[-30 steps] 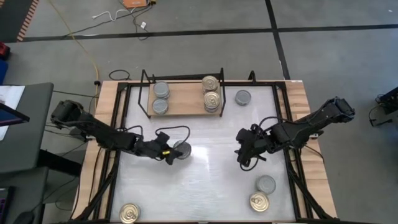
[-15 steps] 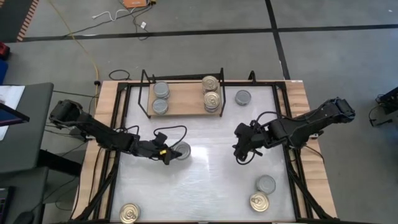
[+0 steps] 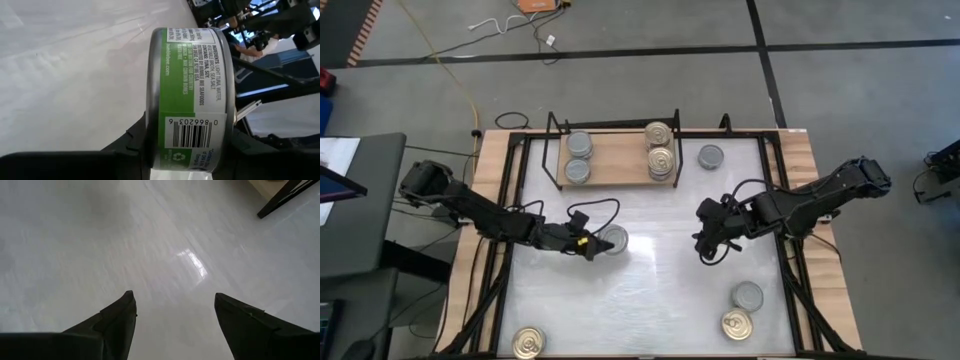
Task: Stack canned seafood by type on shelf
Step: Stack the green tuna can on top of the green tuna can on the shelf
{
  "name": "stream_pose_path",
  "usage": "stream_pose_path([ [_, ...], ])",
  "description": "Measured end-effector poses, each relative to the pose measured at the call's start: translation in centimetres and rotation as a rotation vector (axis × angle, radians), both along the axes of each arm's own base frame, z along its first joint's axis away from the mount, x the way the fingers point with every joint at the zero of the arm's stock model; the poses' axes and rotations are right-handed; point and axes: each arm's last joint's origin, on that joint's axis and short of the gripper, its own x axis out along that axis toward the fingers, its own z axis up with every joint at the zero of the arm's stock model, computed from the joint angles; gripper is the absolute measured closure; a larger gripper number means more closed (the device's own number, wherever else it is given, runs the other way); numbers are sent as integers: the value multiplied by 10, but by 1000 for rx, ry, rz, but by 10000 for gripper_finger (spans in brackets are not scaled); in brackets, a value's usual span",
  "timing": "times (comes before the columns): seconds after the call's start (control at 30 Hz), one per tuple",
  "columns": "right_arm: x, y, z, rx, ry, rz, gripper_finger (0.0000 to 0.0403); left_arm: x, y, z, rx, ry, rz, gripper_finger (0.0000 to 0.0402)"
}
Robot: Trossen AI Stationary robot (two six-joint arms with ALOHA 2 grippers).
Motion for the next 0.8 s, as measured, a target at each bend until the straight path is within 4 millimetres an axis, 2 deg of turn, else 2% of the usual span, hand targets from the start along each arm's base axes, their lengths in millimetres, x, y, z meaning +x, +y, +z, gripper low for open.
stream_pose_path([
  [0.8, 0, 0, 0, -10, 5, 16, 111, 0, 2, 0, -153, -24, 129, 275],
])
